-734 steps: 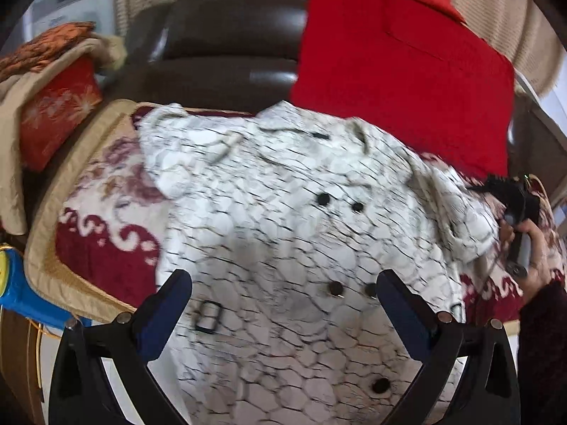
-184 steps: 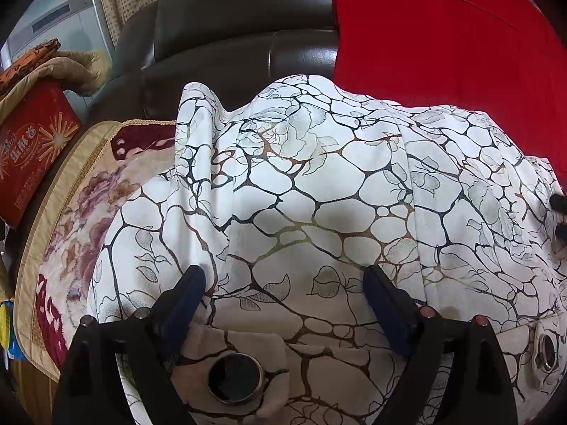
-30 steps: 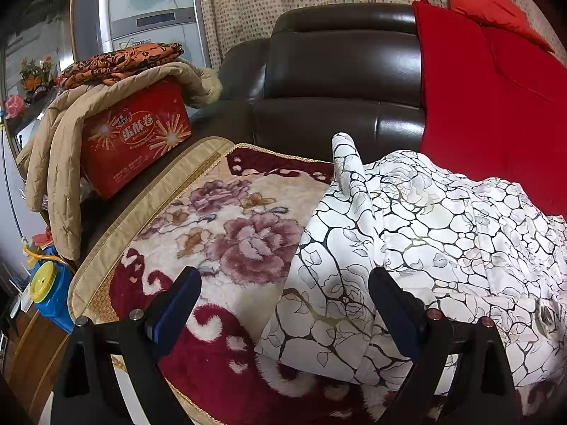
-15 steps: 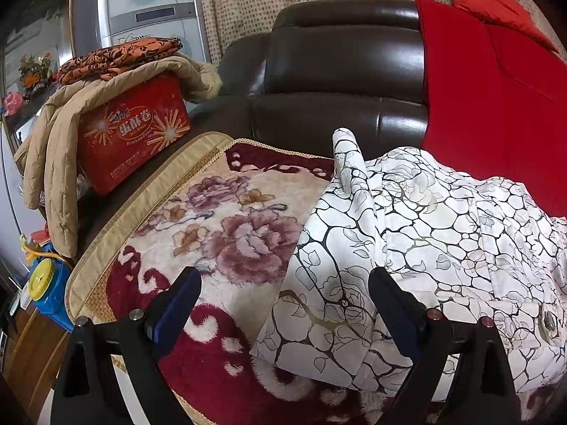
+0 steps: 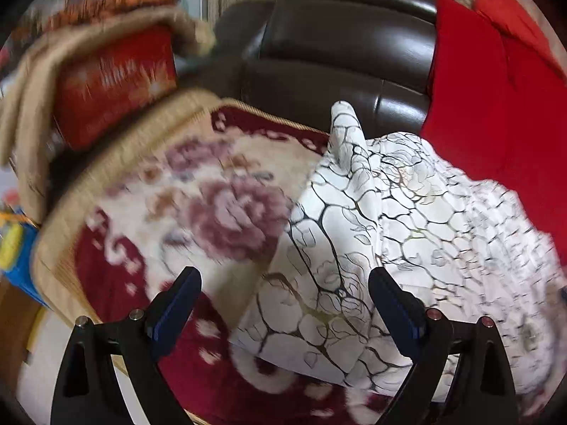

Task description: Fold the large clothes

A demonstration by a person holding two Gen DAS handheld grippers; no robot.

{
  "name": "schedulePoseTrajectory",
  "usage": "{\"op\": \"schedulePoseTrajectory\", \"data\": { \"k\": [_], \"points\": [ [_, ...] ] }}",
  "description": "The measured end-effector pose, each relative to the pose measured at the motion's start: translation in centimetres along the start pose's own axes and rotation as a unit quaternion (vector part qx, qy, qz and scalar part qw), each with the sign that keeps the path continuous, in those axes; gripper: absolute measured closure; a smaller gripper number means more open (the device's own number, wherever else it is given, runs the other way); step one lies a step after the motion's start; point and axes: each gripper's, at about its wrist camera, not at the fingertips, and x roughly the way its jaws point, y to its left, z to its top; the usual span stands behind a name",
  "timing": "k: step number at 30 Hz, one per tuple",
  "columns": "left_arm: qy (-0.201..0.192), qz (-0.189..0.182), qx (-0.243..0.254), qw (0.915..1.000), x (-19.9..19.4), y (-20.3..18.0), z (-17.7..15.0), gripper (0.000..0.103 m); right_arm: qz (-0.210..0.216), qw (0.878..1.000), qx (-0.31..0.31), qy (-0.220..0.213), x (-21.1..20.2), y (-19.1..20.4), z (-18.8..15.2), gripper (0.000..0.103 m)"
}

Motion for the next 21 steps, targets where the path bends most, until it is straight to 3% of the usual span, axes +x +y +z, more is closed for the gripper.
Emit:
{"op": "schedulePoseTrajectory", "data": {
  "k": [4,9,12,15,18,21],
  "points": [
    [0.049,-0.042,-0.038,0.9972,0.5,1.3,-0.7,0.007,0.009,1.000,0.002,0.022,1.0,0.1,-0.5,0.046],
    [0.091,-0.076,-0.057,0.9912,0.4,1.4,-3.1,0.007,0.026,0.999,0.012,0.018,0.7,-0.4,-0.3,0.046],
    [0.125,-0.113,-0.094,0.9811,1.2,1.3,-4.4,0.007,0.033,0.999,0.019,0.015,0.4,-0.7,-0.1,0.045],
    [0.150,-0.154,-0.149,0.9653,2.7,1.4,-5.2,0.007,0.040,0.999,0.027,0.013,-0.1,-1.1,-0.1,0.044],
    [0.136,-0.184,-0.185,0.9557,3.9,1.6,-5.1,0.007,0.040,0.999,0.026,0.009,-0.5,-1.1,0.0,0.044],
    [0.113,-0.217,-0.239,0.9395,4.8,2.4,-4.6,0.008,0.037,0.999,0.024,0.007,-0.7,-1.3,0.0,0.044]
  ]
}}
